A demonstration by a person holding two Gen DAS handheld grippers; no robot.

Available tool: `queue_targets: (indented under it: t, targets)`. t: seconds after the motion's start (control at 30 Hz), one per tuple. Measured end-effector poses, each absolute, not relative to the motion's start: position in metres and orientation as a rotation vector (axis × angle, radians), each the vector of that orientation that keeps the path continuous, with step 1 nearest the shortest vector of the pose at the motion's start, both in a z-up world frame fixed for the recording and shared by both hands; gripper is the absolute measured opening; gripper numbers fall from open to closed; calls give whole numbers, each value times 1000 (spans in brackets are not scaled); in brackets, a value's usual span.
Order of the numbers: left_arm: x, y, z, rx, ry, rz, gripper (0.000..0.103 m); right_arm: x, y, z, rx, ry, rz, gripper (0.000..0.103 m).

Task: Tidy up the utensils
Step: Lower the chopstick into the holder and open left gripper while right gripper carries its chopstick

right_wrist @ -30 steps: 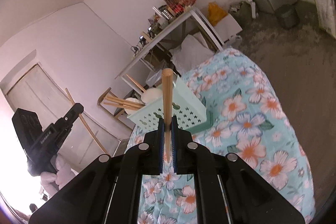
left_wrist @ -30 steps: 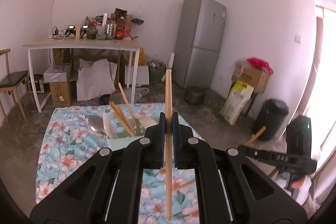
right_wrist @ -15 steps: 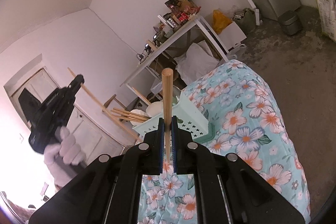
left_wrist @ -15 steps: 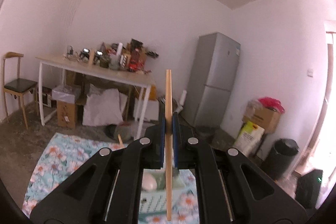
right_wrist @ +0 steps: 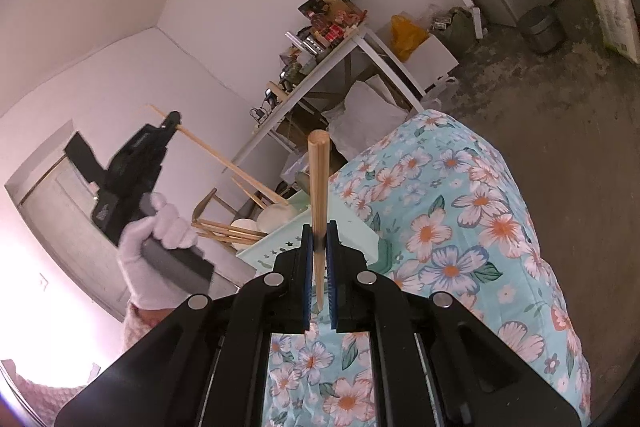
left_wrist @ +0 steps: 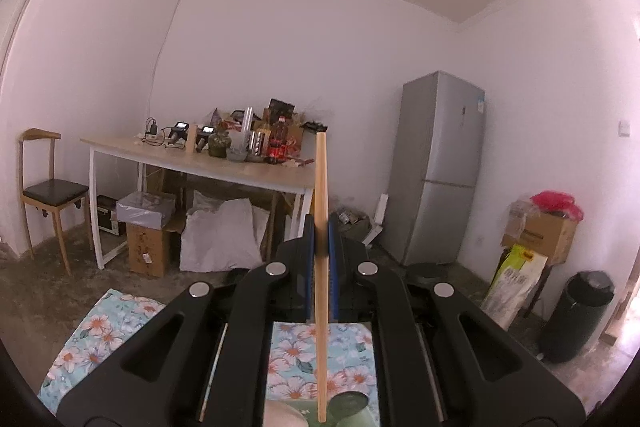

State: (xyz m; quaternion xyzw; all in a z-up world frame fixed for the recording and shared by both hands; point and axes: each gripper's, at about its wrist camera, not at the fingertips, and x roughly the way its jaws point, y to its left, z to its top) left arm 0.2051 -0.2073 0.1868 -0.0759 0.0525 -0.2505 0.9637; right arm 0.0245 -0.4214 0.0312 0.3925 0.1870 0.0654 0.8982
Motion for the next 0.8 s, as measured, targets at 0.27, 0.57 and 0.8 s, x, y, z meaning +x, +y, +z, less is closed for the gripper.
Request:
queue_targets:
  t: [0.27, 0.57, 0.8]
  targets:
    - [236, -223, 140, -139, 249, -539, 6, 34, -426, 19, 831, 416, 123, 7]
    - [216, -193, 134, -157, 284, -576, 42, 30, -424, 24, 815, 403, 102, 7]
    - [181, -155, 144, -180, 271, -580, 64, 19, -422, 52, 747, 339, 73, 7]
